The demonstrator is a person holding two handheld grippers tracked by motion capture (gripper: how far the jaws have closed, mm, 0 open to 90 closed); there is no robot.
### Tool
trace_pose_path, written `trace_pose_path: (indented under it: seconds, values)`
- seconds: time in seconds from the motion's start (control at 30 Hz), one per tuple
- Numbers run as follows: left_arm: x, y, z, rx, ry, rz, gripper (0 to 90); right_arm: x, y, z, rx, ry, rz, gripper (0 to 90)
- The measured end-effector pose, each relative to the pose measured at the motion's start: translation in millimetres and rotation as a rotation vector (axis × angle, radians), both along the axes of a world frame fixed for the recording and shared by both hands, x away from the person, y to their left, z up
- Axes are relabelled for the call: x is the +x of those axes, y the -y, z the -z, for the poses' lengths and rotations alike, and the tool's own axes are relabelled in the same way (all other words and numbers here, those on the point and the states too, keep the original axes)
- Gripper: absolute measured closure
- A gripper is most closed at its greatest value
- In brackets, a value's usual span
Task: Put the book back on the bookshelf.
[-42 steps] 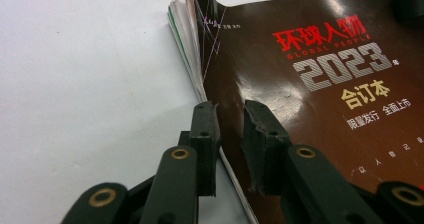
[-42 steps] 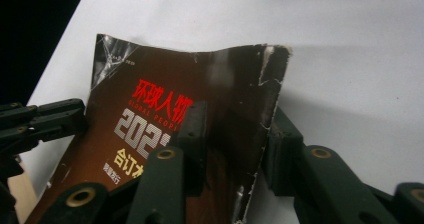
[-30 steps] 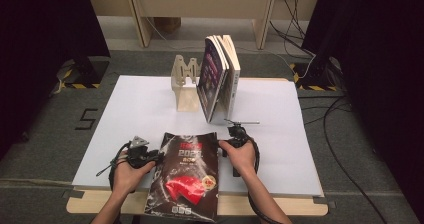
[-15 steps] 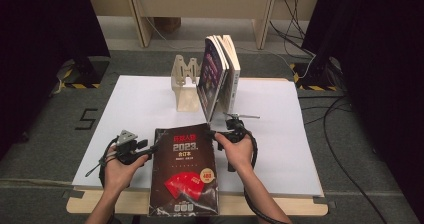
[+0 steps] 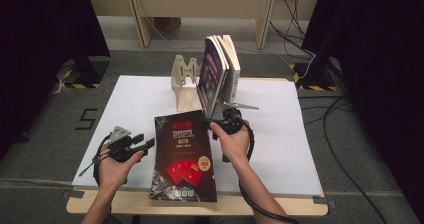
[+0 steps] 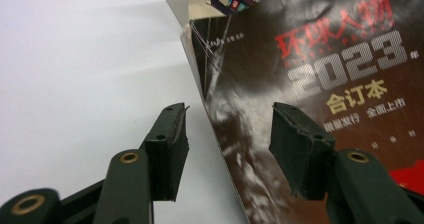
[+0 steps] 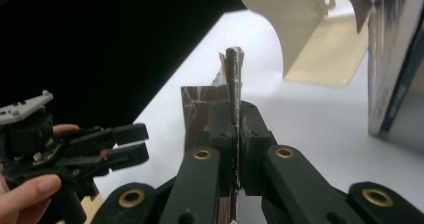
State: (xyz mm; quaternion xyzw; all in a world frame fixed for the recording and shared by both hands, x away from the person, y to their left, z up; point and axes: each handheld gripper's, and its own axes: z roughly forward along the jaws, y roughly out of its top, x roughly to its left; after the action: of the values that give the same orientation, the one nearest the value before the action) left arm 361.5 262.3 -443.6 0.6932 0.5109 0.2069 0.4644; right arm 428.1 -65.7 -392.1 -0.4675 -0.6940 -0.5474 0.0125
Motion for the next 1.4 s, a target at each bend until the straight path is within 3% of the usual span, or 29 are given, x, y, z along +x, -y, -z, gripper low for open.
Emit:
trace_pose_path:
  seconds: [0.17,0.7,1.4]
  values:
    - [0.6,0.7,-4.6,-0.019,0.005,0.001,45.7,1.6,-6.0,-9.1,0.010,0.050,0.010,87.7]
    - [0.6,4.2,-15.0,-0.019,0.055,0.002,45.5,1.8,-18.3,-27.5,0.028,0.166,0.036,87.7]
    - [-1.3,2.7,-22.1,-0.036,0.101,-0.007,45.2,3.3,-23.6,-43.4,0.077,0.263,0.066,87.8]
